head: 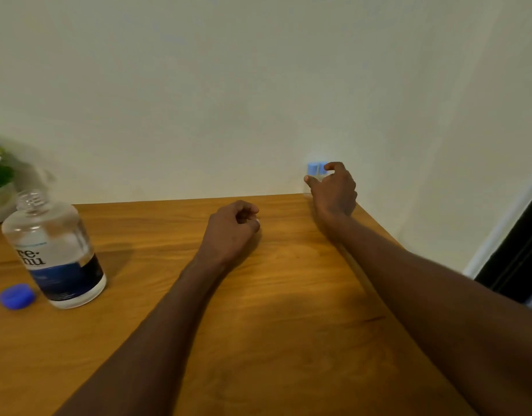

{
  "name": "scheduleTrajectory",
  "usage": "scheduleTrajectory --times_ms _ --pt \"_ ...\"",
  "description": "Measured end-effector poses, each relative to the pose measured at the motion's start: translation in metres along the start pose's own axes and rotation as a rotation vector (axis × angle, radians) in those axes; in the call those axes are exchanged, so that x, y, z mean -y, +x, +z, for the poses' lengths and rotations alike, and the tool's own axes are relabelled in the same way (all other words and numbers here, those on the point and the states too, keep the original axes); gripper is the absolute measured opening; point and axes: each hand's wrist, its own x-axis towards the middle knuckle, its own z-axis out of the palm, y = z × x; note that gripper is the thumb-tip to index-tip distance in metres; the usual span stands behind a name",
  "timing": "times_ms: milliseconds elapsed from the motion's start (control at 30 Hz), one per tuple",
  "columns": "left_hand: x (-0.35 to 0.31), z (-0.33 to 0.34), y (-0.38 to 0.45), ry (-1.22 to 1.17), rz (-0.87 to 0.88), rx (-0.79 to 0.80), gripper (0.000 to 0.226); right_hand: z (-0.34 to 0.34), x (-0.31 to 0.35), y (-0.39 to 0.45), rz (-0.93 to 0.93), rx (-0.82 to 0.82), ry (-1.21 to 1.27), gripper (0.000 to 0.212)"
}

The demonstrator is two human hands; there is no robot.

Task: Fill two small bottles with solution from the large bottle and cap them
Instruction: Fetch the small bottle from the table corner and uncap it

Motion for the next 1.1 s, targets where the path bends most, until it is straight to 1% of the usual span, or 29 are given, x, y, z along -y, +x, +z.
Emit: scheduleTrajectory --times_ms 133,400,600,800,967,1100 --pt "0.001 0.002 0.0 -0.007 -0.002 -0.006 0.021 0.006 0.006 0.011 -0.079 -0.058 -0.054 0.047" --pt "-0.001 0.002 0.0 -0.009 0.0 -0.014 0.02 0.014 0.015 0.012 -0.129 -0.065 -0.127 0.041" --pt "-0.002 0.002 0.0 0.0 -0.006 -0.011 0.021 0.017 0.018 0.012 -0.138 -0.087 -0.162 0.047" --pt "-0.003 0.001 -0.001 0.008 -0.002 -0.003 0.022 0.017 0.018 0.013 -0.124 -0.079 -0.173 0.031" --pt "-0.004 0.001 -0.001 0.001 -0.001 -0.012 0.022 0.017 0.019 0.01 -0.129 -0.069 -0.17 0.028" --pt "-0.005 0.0 -0.001 -0.027 -0.009 -0.025 0.02 0.012 0.026 0.004 -0.141 -0.065 -0.127 0.019"
